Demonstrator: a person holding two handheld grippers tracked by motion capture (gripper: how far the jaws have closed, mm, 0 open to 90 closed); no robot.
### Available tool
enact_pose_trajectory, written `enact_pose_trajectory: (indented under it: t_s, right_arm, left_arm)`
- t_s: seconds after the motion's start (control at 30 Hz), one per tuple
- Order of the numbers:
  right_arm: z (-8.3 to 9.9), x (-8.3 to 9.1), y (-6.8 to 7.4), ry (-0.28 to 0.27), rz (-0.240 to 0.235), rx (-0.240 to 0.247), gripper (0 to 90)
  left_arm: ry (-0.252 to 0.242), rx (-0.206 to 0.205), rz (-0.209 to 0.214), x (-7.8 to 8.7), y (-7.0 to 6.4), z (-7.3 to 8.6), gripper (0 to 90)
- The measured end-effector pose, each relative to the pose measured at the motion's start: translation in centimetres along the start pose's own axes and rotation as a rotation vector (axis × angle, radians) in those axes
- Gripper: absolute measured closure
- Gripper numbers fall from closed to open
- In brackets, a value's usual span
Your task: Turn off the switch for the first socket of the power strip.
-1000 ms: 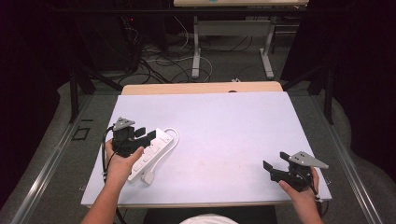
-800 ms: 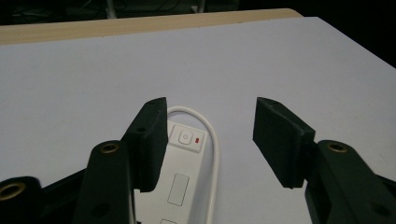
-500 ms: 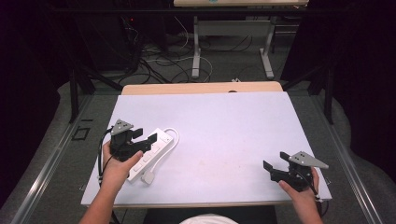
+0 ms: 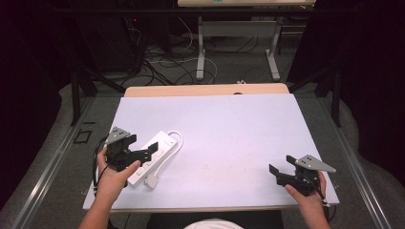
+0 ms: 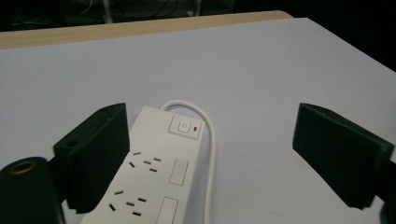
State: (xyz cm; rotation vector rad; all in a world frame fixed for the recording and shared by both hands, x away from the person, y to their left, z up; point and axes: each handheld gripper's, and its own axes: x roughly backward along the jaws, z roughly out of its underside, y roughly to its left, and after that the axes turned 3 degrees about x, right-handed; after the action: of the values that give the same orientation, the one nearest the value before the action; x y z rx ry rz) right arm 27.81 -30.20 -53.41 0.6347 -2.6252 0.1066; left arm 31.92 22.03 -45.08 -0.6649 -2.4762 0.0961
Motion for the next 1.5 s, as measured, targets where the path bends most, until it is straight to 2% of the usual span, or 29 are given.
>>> enact_pose_trajectory:
  t_s: [0.17,0.5,1.0,1.3,1.5]
  right_arm:
    - [0.0,0.0,0.0,0.003,0.002,-0.001,21.1]
    - [0.0,0.0,0.0,0.002,-0.001,0.002,21.0]
    - [0.0,0.0,0.0,0.005,0.001,-0.001,21.0]
    - [0.1,-0.1,0.0,0.002,0.005,-0.003,21.0]
    - [0.1,0.0,-0.1,0.001,0.005,-0.003,21.0]
  left_arm:
    - [-0.002,0.016,0.009,0.6,0.6,0.5,0.2]
    - [-0.033,0.064,-0.021,1.5,2.3,2.0,0.2]
    - [-0.027,0.116,-0.093,1.7,4.5,4.5,0.2]
    - [-0.026,0.122,-0.120,1.5,5.4,6.0,0.1]
    - [-0.025,0.108,-0.138,1.3,5.8,6.6,0.2]
